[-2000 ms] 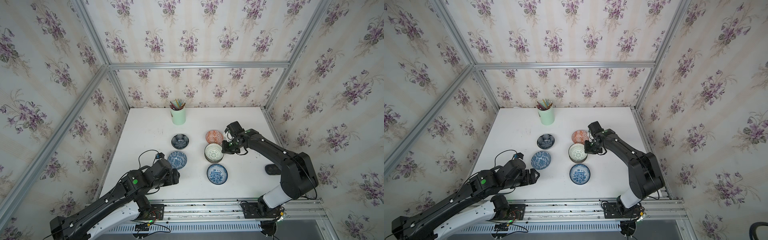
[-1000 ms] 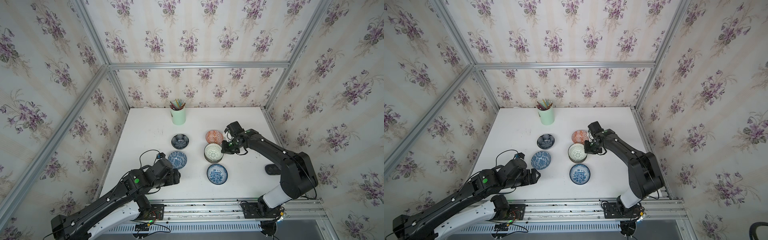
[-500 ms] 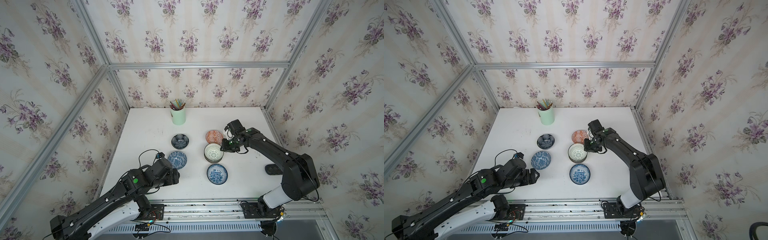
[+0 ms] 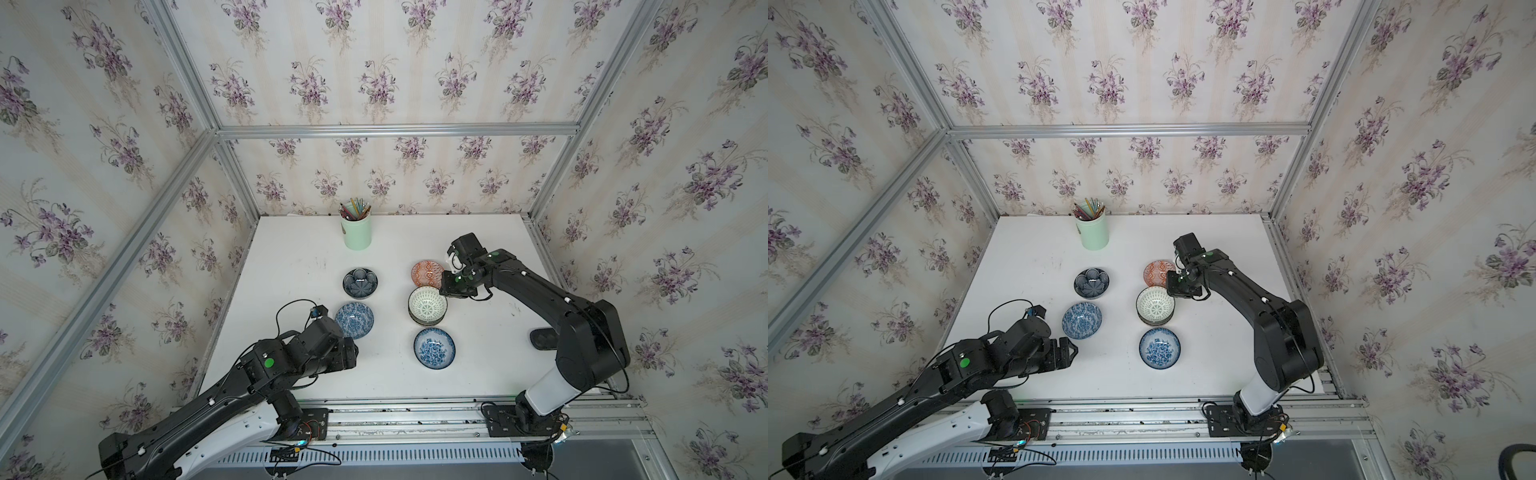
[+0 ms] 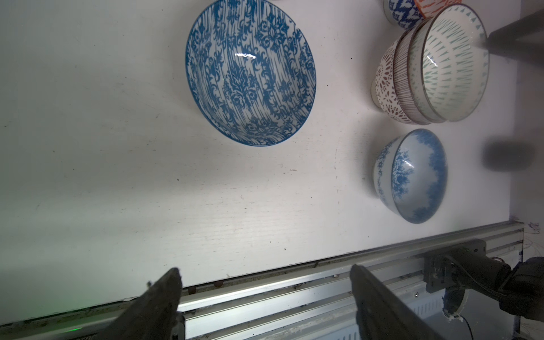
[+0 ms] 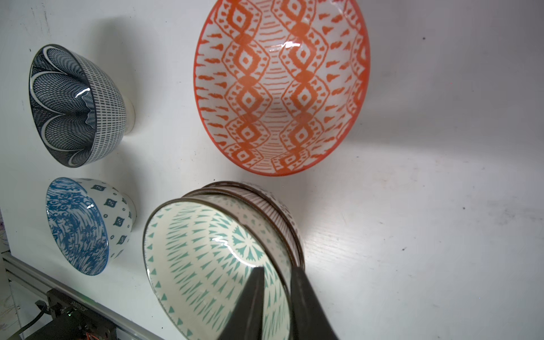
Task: Stack the bowls
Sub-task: Place the bowl on the bowl.
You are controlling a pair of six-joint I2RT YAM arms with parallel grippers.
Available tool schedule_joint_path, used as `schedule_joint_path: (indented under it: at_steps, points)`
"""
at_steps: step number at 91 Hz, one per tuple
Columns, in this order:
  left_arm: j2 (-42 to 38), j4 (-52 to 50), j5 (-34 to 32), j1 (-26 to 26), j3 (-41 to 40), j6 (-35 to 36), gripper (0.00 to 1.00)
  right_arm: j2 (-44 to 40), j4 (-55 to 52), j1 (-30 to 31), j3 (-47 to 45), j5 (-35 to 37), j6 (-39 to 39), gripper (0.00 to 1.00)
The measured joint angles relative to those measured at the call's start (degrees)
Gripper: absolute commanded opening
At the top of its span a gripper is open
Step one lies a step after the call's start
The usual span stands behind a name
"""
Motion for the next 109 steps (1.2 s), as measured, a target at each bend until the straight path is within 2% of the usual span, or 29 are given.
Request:
schedule_joint_path:
  at_steps: [77, 109]
  points:
    - [-0.90, -0.17, 0.00, 0.00, -0.39, -0.04, 0.91, -0.11, 0.42, -0.92, -1.86, -0.07, 0.11, 0.20]
    - [0.46, -0.90, -2.01, 0.66, 2.47, 0.04, 0.90, -3.54, 0.33, -0.92, -1.86, -0.17, 0.13, 0.26]
